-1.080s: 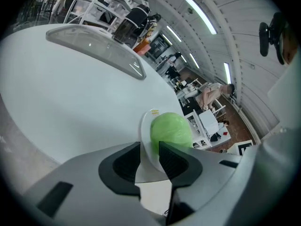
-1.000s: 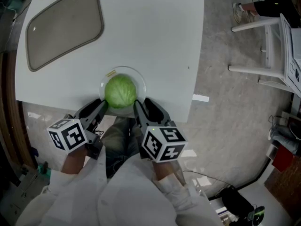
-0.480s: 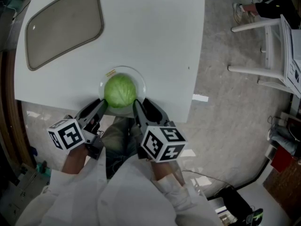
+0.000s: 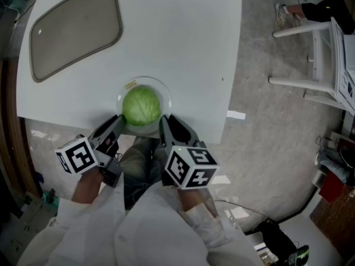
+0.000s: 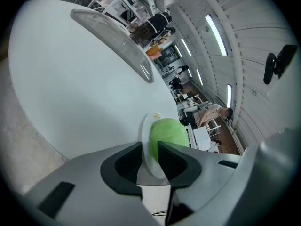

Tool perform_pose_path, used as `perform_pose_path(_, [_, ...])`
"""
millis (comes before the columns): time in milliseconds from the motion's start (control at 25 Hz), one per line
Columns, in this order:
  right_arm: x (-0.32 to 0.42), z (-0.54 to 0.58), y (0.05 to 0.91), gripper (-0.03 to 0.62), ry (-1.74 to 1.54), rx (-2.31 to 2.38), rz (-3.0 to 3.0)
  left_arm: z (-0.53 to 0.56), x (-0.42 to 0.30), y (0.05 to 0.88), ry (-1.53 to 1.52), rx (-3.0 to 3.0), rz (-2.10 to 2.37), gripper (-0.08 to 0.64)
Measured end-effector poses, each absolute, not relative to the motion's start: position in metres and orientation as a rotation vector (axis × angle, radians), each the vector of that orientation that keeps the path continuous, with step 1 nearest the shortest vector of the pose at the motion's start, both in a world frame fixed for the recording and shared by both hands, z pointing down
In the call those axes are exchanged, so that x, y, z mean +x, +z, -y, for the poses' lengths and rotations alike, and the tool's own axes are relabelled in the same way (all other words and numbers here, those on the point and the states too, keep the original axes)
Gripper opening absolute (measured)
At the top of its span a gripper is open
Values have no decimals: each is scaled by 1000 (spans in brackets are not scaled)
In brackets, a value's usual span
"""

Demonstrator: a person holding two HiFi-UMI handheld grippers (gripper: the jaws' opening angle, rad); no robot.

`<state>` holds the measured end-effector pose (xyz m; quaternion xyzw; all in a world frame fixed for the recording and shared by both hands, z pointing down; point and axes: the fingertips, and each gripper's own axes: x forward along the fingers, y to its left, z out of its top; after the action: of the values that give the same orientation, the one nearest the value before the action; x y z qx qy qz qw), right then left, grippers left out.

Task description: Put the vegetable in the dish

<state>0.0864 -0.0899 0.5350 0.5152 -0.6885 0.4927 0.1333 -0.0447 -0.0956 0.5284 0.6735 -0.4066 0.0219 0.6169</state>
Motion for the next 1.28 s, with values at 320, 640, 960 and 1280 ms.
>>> perform_pose_path(320, [89,90,534,66,1445,1490,2018,90,-50,532,72,1448,943,99])
perform_pose_path(640, [89,90,533,64,1451,1484,2025,89,-52,534,98,1482,952,35])
perform_pose_path(960, [94,91,533,57,1436,1511,2026,91,-40,531,132,1585,929,37])
perform_pose_path(1280, [95,94,531,52,1402,1503,2045,91,-39,531,165,1606,955,37])
